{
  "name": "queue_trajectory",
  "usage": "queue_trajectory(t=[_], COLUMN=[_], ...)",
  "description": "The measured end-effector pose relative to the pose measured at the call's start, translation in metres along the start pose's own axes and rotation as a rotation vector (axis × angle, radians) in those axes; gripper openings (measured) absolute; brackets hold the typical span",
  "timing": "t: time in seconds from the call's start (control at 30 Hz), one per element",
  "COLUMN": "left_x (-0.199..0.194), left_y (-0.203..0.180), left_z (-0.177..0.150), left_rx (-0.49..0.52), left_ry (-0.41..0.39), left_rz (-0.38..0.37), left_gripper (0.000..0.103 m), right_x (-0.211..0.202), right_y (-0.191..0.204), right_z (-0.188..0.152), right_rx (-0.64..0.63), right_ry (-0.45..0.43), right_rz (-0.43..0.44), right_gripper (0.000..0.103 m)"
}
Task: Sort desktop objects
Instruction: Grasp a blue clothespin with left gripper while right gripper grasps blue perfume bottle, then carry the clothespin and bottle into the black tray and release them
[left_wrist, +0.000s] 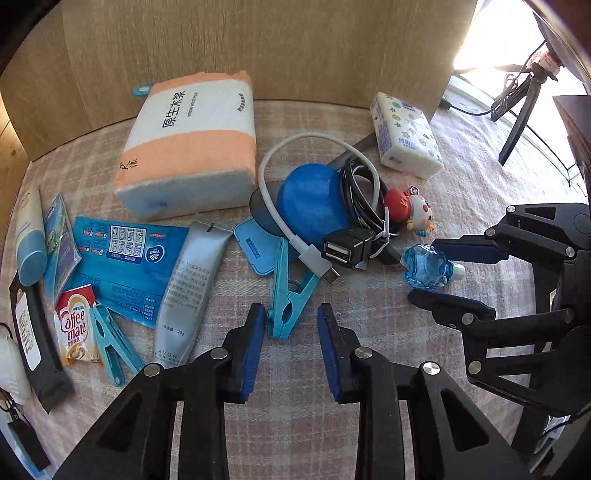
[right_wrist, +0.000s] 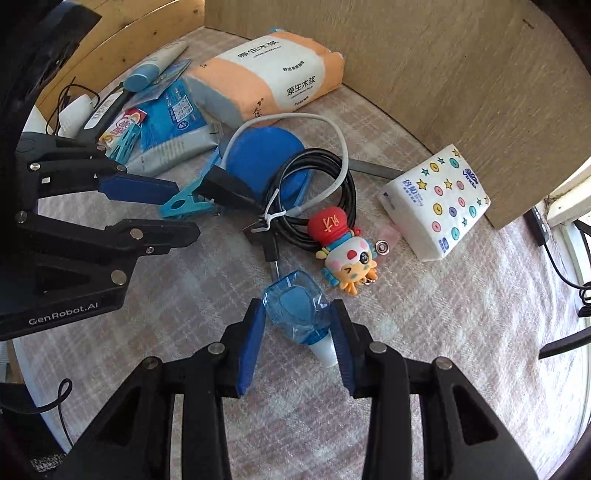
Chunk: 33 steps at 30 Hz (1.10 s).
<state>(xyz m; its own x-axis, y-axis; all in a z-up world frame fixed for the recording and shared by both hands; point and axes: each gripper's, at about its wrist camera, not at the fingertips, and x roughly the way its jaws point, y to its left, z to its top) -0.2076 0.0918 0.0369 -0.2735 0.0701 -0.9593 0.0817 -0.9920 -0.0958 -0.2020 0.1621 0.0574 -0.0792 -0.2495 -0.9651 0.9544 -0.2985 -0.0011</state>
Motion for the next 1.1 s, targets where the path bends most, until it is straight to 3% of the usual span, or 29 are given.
queue_trajectory(t=[0.3, 0.5, 0.67, 0.9, 1.1], left_x=[-0.005, -0.020, -0.044, -0.070, -0.086], left_y=[0.007, -0.008, -0.024, -0.095, -0.169], left_z=[-0.020, -0.041, -0.050, -0.053, -0.063], left_rx=[-0.064, -0.048, -0.010, 0.112, 0.251], left_ry=[0.002, -0.012, -0.049, -0.086, -0.078], left_rz=[-0.050, -0.056, -0.084, -0.151, -0.226], left_gripper=[0.016, 0.015, 0.015, 0.015, 0.015], right_x=[-0.009, -0.024, -0.056, -0.113, -0.143], right_y=[-0.004, -0.007, -0.014, -0.028, -0.061], right_z=[-0.016, -0.044, -0.069, -0.113, -0.174], right_rx=[0.137, 0.255, 0.356, 0.494, 0.607], right_ry=[0.012, 0.010, -0.047, -0.139, -0.163], right_rz=[0.018, 0.055, 0.076, 0.066, -0.013], right_gripper=[0.032, 0.032, 0.032, 0.032, 0.032])
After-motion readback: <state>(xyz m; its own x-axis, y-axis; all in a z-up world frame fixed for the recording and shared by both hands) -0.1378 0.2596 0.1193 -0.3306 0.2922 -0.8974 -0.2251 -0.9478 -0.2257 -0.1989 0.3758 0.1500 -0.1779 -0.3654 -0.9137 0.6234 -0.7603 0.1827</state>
